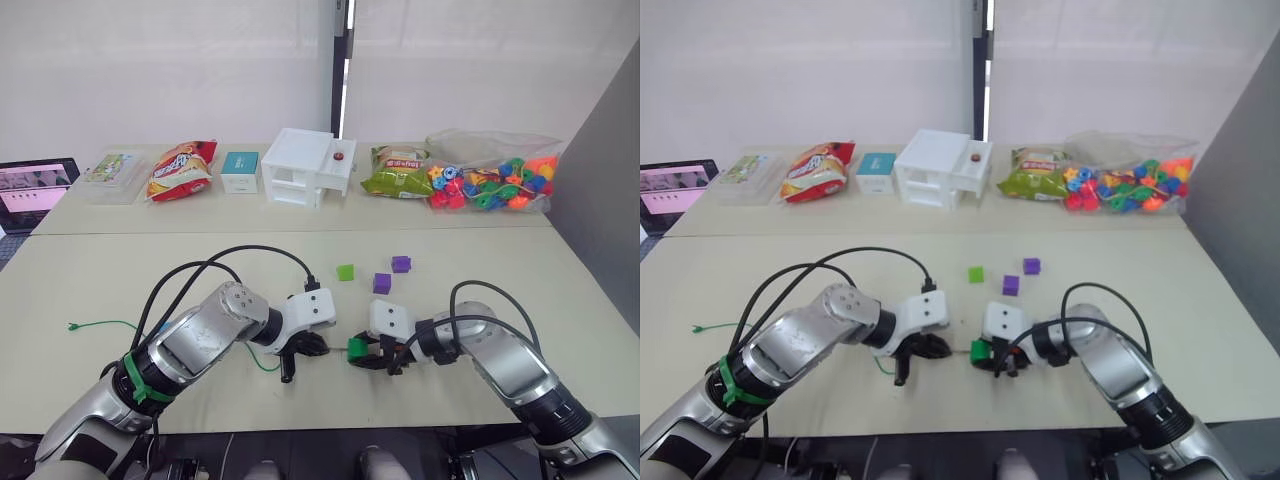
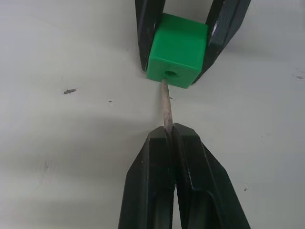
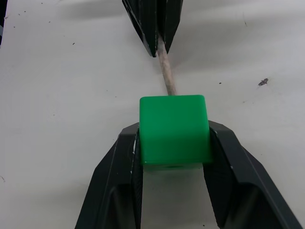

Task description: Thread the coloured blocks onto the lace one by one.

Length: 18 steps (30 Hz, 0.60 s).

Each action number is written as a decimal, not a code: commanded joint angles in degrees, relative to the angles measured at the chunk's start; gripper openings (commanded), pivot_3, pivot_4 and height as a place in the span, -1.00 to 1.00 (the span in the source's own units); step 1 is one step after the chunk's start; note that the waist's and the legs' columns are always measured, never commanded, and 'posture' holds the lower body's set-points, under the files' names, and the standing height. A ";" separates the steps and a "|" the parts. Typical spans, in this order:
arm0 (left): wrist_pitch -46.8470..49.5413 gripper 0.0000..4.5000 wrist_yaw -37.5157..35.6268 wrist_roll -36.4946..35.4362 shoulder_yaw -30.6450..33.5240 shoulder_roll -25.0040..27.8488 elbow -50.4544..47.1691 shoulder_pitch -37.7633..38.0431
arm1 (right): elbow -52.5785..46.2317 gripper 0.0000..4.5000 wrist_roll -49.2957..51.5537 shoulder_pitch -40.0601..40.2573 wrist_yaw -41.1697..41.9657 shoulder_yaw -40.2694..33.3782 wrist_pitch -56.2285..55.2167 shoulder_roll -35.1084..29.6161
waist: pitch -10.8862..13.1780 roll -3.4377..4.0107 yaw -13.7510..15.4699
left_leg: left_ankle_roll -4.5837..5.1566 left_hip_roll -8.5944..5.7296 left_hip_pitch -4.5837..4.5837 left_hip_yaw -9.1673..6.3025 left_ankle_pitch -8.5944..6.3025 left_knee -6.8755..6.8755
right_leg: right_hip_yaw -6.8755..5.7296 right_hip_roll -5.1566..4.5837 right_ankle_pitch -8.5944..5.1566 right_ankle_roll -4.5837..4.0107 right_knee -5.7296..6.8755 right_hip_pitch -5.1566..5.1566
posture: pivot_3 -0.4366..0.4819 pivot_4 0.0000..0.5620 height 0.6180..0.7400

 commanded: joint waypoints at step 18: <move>-7.29 -1.00 2.50 -1.98 2.53 -4.89 1.27 3.97 | -2.22 -0.47 2.53 0.32 -0.36 -0.78 1.59 1.94 | 0.00 0.00 0.05 | 0.00 0.00 0.00 0.00 0.00 0.01 | 0.00 0.00 0.00 0.00 0.00 -0.01 | -0.05 -0.47 1.00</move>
